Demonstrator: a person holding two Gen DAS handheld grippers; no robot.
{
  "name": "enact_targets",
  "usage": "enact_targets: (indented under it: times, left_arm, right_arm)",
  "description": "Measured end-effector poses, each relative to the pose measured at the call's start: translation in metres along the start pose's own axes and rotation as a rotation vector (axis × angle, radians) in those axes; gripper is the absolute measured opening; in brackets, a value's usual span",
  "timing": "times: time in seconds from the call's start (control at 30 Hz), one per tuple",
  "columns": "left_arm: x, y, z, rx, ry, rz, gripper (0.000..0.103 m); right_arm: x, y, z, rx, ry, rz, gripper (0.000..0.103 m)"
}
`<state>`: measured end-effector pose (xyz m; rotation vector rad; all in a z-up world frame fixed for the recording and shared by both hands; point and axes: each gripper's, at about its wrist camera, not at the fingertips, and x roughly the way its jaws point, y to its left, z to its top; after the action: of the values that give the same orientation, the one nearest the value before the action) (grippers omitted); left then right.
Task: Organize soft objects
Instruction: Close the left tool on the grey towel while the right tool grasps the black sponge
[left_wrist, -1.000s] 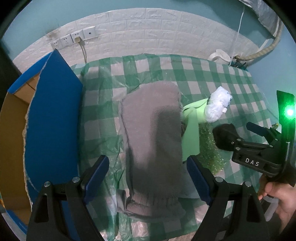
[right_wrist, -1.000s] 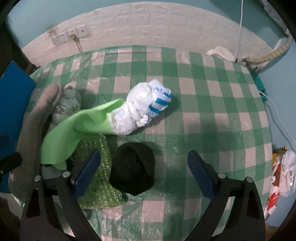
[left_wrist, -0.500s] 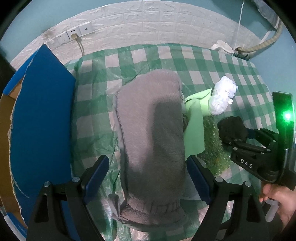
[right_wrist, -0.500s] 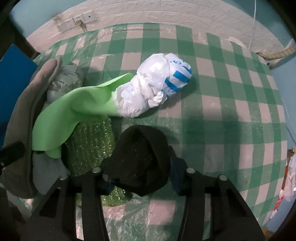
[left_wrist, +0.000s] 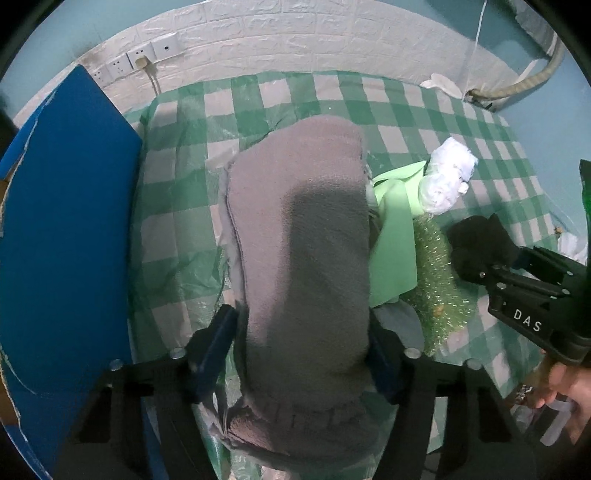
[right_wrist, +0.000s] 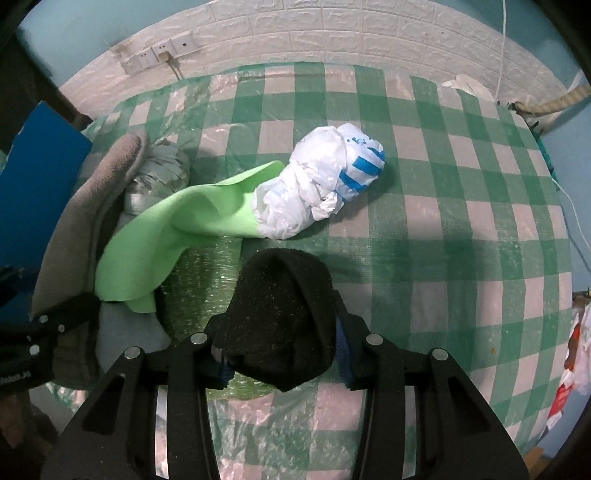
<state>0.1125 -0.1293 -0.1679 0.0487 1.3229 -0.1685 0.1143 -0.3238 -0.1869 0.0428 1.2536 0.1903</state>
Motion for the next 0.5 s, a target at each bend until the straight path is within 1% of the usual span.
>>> enact_targets:
  times: [0.07,0.13,0.27,0.4,0.5]
  left_arm:
    - [-0.003,0.004,0.0,-0.006,-0.006,-0.015,0.06]
    - [-0.006,0.008,-0.001,-0.014,-0.008,-0.036,0.055]
    - [-0.01,0.015,-0.003,-0.024,-0.016,-0.056,0.026]
    - [-0.015,0.013,-0.006,-0.009,-0.024,-0.041,0.018]
    - [-0.017,0.011,-0.008,0.007,-0.035,-0.024,0.016]
  right_arm:
    - [-0.003,0.002,-0.002,0.002,-0.003,0.003,0.042]
    - [-0.006,0.002,-0.004,0.006,-0.008,0.001,0.042]
    - [-0.011,0.004,-0.006,0.013,-0.014,0.002,0.042]
    - [-0.016,0.009,-0.008,0.012,-0.018,0.008,0.042]
    - [-0.021,0.015,-0.009,0.004,-0.026,0.013,0.042]
